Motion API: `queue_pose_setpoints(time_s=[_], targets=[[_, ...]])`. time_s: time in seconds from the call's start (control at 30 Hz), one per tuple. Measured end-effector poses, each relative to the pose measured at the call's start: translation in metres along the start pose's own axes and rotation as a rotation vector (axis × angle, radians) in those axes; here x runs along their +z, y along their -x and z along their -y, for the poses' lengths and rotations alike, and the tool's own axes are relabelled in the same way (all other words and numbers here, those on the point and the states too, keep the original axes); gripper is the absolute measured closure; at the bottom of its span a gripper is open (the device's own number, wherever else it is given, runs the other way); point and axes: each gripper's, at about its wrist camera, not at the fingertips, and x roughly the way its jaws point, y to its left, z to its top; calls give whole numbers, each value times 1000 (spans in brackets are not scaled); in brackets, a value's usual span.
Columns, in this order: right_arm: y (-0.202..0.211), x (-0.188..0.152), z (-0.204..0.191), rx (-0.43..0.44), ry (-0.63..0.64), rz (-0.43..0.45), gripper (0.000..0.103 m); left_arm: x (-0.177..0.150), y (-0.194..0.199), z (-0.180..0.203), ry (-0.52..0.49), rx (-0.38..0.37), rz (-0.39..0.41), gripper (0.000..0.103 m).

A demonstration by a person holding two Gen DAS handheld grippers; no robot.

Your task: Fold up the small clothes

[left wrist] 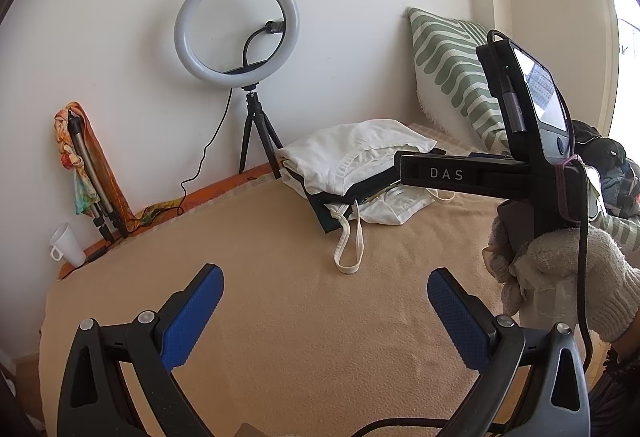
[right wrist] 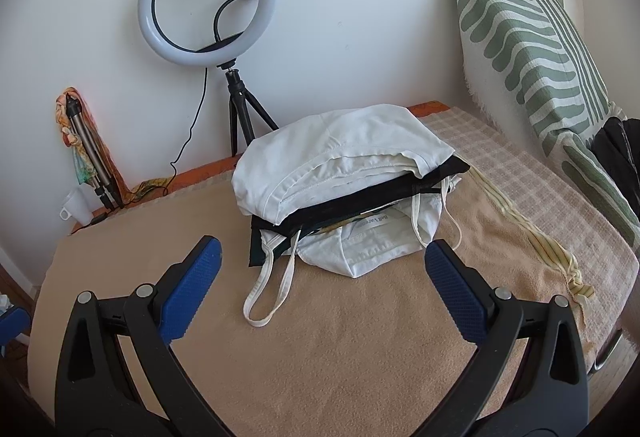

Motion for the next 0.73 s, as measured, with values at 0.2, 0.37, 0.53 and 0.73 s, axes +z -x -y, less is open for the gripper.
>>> queue_pose_setpoints(time_s=[0.2, 0.37, 0.53, 0.73], targets=[[-1, -1, 1, 6, -12, -7, 0, 0, 0, -1, -3, 2, 0, 0], [0, -1, 2, 7, -17, -7, 0, 0, -1, -1, 0, 1, -4, 0], [0, -1, 4, 9, -25, -12, 0, -1, -2, -1, 2, 1, -6, 0], [-1, -2, 5, 8, -25, -15, 0, -2, -6, 2, 5, -1, -11, 0]])
